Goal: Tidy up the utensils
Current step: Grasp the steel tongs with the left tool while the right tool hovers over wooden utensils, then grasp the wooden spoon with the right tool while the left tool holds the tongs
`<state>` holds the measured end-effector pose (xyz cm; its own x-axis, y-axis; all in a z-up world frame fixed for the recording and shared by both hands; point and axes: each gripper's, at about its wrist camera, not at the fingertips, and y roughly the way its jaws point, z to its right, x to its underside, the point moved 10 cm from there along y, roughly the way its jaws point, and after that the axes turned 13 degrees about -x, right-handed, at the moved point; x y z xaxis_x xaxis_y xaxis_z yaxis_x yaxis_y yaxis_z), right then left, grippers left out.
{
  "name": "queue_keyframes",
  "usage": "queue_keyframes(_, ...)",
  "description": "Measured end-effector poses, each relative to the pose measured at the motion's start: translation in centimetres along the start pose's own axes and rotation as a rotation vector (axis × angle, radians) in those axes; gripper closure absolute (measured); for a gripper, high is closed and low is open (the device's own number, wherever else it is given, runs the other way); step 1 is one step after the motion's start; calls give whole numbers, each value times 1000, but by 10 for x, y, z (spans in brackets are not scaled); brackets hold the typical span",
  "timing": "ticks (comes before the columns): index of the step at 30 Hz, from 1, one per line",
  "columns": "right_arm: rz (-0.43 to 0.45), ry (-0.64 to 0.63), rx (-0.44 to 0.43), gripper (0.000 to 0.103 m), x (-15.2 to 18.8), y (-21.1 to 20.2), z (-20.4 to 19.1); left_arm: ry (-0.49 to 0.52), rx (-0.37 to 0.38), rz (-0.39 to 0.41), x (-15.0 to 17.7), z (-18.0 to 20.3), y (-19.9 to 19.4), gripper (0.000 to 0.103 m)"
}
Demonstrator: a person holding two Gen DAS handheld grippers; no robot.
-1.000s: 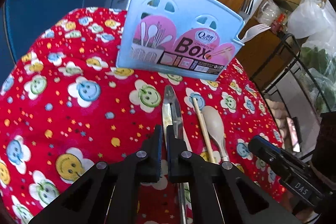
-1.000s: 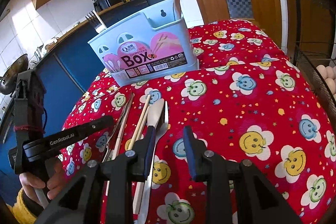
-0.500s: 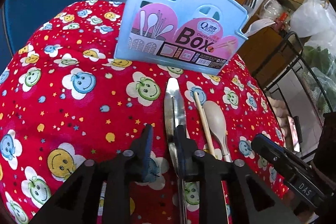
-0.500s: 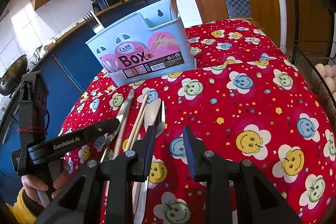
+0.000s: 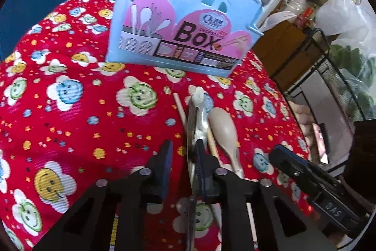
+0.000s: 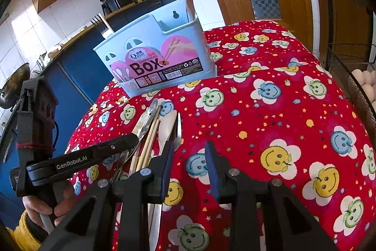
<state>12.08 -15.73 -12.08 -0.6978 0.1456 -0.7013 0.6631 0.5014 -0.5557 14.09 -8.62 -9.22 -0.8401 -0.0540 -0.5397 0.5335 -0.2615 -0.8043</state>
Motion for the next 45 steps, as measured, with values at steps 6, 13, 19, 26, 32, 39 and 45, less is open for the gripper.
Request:
queue_keyframes(6, -1, -10, -1, 73, -1, 0, -4, -17, 21, 46, -2, 0, -6, 102)
queue_keyframes(13, -39, -26, -24, 73, -2, 12, -15, -42, -70, 111, -12, -28, -22, 102)
queue_keyframes(19, -87, -46, -44, 73, -3, 30, -24, -55, -106, 86, -8, -45, -19, 102)
queue_keyframes(26, -156, 1, -63, 73, -4, 53, -17, -54, -58, 17, -4, -44, -8, 101)
queue_keyframes(32, -182, -11, -68, 73, -9, 59, -17, -39, -19, -7, -11, -37, -2, 96)
queue_keyframes(39, -208, -25, -56, 81, -19, 67, -15, 29, -24, -34, -18, -33, 9, 95)
queue_keyframes(45, -232, -21, -83, 95, -25, 73, -16, 86, -26, -64, -26, -26, 17, 95)
